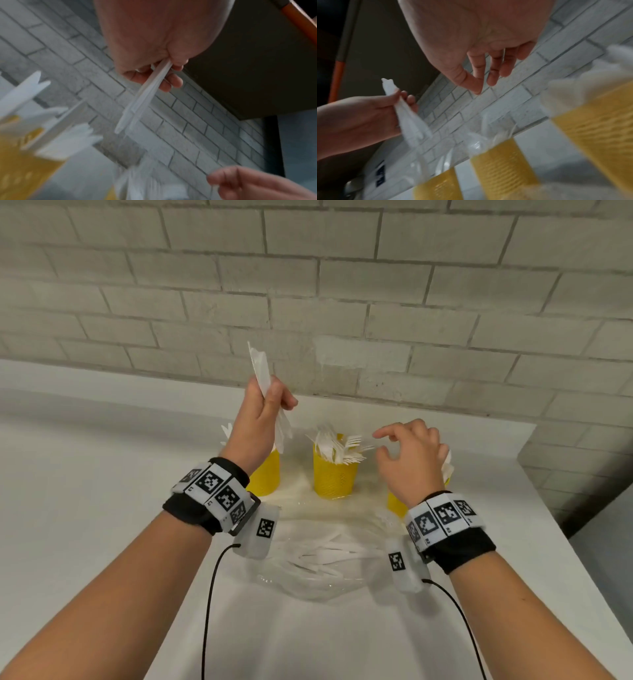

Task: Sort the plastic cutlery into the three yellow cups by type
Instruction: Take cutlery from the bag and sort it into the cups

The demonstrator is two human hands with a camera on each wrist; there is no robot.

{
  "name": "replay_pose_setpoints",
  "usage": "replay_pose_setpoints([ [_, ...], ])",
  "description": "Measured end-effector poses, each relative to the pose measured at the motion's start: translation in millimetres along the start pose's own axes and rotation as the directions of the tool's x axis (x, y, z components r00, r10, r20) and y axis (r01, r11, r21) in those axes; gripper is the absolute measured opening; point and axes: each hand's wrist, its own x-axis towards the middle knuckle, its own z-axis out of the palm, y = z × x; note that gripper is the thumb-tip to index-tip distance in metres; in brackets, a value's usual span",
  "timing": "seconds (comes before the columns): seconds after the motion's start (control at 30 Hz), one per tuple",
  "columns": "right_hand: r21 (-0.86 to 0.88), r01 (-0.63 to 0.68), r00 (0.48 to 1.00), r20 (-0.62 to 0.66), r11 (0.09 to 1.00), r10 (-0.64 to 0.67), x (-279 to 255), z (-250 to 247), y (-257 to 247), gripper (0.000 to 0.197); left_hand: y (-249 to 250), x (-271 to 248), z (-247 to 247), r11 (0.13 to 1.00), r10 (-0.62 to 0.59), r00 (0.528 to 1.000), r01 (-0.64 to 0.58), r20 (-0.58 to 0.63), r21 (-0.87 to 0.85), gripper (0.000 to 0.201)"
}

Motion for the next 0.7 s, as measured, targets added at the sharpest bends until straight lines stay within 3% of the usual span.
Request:
replay_pose_setpoints([
  [0.07,0.065,0.057,0.996,0.072,0.996,-0.061,-7.0,11.2,-12.8,0.021,0.7,16.1,-12.1,0.999,0.021,0.999,-0.020,-0.044,0.032,0.025],
  [0.17,0.134,0.093,0.974,0.194,0.987,-0.119,-19.1,29.9,-20.3,0.019,-22.5,33.5,-21.8,0.980,-0.046,0.998,0.051,-0.033,0.194,0.017],
  [0.27,0.246,0.072,0.942,0.301,0.967,-0.147,-29.4,44.8,-18.6,0.019,-57.0,38.8,-26.6,0.897,-0.147,0.989,0.127,0.014,0.424,0.019],
  [0.43,0.246,0.013,0.855,0.500,0.969,-0.139,-46.2,54.6,-13.1,0.018,-73.4,31.3,-26.0,0.744,-0.275,0.960,0.176,0.056,0.645,0.039],
  [0.6,0.217,0.014,0.804,0.578,0.976,-0.140,-50.9,56.9,-13.6,0.019,-79.2,35.1,-27.3,0.567,-0.441,0.887,0.156,0.138,0.809,0.050],
  [0.7,0.209,0.011,0.804,0.579,0.978,-0.133,-49.3,54.3,-13.9,0.020,-78.6,38.1,-28.4,0.539,-0.444,0.886,0.143,0.136,0.830,0.049],
])
